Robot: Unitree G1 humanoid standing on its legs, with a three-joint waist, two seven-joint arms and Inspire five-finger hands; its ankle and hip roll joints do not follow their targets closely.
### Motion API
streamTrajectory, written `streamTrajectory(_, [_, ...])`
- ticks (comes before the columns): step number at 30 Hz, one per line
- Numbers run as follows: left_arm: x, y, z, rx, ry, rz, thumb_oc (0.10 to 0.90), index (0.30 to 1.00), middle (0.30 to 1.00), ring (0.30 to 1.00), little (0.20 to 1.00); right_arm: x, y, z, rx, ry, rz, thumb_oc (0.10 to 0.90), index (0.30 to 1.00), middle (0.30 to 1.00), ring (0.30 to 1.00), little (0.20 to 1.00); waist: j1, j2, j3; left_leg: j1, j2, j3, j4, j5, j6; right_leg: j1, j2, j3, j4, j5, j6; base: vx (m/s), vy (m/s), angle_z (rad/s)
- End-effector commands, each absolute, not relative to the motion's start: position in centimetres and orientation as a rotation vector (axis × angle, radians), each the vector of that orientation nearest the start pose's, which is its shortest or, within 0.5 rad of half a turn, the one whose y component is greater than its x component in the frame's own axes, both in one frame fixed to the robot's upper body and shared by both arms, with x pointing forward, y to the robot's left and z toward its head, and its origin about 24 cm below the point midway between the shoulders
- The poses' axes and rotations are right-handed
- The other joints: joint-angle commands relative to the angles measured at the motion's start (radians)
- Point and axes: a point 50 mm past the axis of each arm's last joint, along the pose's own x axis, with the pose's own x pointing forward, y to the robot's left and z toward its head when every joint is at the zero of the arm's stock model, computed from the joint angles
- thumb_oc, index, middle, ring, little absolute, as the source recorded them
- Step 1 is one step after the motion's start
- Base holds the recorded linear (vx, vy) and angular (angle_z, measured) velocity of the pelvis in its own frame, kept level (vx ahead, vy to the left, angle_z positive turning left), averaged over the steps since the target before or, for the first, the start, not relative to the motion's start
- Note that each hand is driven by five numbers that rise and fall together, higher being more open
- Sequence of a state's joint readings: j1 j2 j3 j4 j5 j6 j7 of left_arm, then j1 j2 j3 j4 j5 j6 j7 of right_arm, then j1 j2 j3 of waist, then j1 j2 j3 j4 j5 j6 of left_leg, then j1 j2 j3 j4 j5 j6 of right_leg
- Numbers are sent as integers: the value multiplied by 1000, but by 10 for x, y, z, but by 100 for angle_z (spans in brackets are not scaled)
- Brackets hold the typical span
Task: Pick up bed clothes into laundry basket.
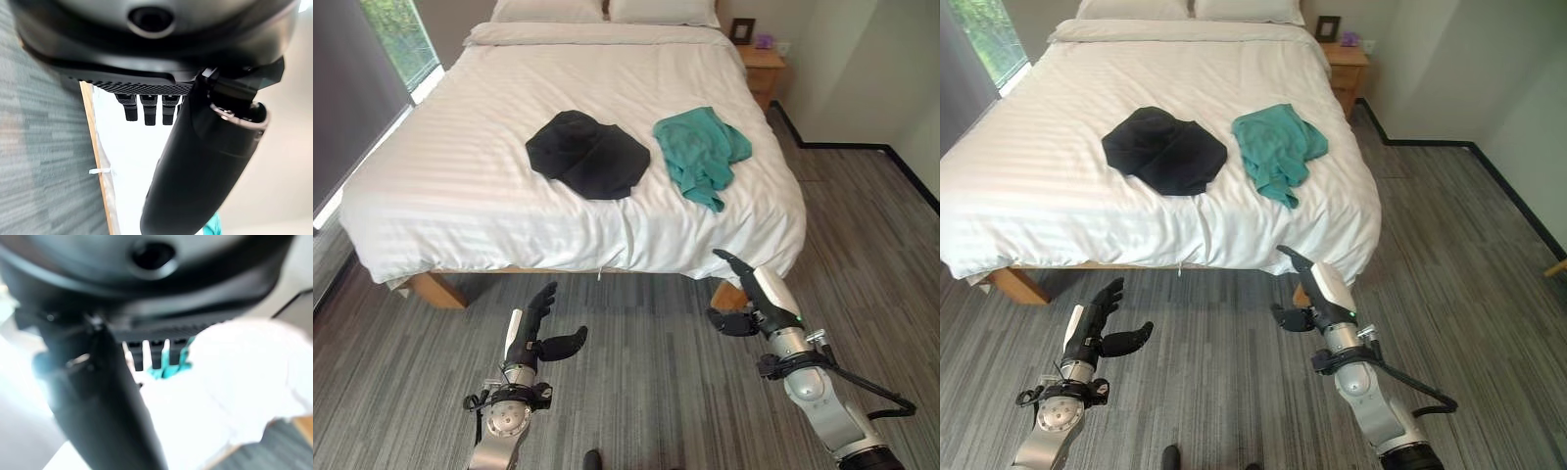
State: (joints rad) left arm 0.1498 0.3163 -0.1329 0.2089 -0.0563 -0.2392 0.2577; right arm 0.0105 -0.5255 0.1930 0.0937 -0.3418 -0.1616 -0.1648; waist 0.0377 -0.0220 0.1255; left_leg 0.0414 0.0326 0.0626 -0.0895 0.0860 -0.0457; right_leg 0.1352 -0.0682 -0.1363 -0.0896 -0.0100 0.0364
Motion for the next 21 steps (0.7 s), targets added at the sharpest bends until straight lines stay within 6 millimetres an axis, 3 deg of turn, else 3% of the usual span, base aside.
streamTrajectory(1, [231,214,52,293,-220,200,800,900,900,900,900,252,-210,82,-803,-295,33,800,900,900,900,900,0,-9,-59,28,79,24,2,-84,-58,-19,-98,-2,2,38,120,4,-1,7])
streamTrajectory(11, [232,223,54,346,-217,235,800,900,900,900,900,253,-207,74,-742,-258,-9,800,900,900,900,900,0,-7,-45,35,70,21,2,-105,-43,-40,-98,32,2,43,125,7,15,-4])
streamTrajectory(13, [231,225,56,363,-220,220,800,900,900,900,900,250,-207,74,-732,-257,-14,800,900,900,900,900,-7,-6,-16,44,48,15,2,-124,-14,-80,-121,48,100,37,135,-3,120,-13])
streamTrajectory(15, [233,225,59,368,-228,214,800,900,900,900,900,250,-206,78,-747,-269,-5,800,900,900,900,900,-28,-7,34,65,13,10,2,-141,18,-228,-150,100,370,166,205,-34,129,-22])
streamTrajectory(17, [233,225,59,368,-228,214,800,900,900,900,900,251,-206,78,-747,-269,-5,800,900,900,900,900,-26,-8,31,61,12,12,2,-140,18,-233,-150,102,370,167,205,30,80,-11])
streamTrajectory(18, [238,223,61,386,-237,204,800,900,900,900,900,252,-205,81,-742,-280,-9,800,900,900,900,900,-46,18,67,76,27,14,2,-151,25,-335,-153,79,488,188,188,90,101,13])
streamTrajectory(19, [239,223,61,385,-239,204,800,900,900,900,900,252,-205,81,-743,-281,-10,800,900,900,900,900,-46,18,66,74,27,14,2,-153,24,-342,-154,79,498,181,187,279,100,2])
streamTrajectory(20, [241,221,62,384,-242,195,800,900,900,900,900,251,-206,81,-738,-279,-14,800,900,900,900,900,-63,12,70,91,18,12,2,-173,14,-377,-128,44,415,119,162,215,-16,-9])
streamTrajectory(21, [241,221,62,384,-242,195,800,900,900,900,900,251,-206,81,-738,-279,-14,800,900,900,900,900,-67,17,70,93,25,8,2,-178,11,-369,-123,35,411,114,160,211,-9,-13])
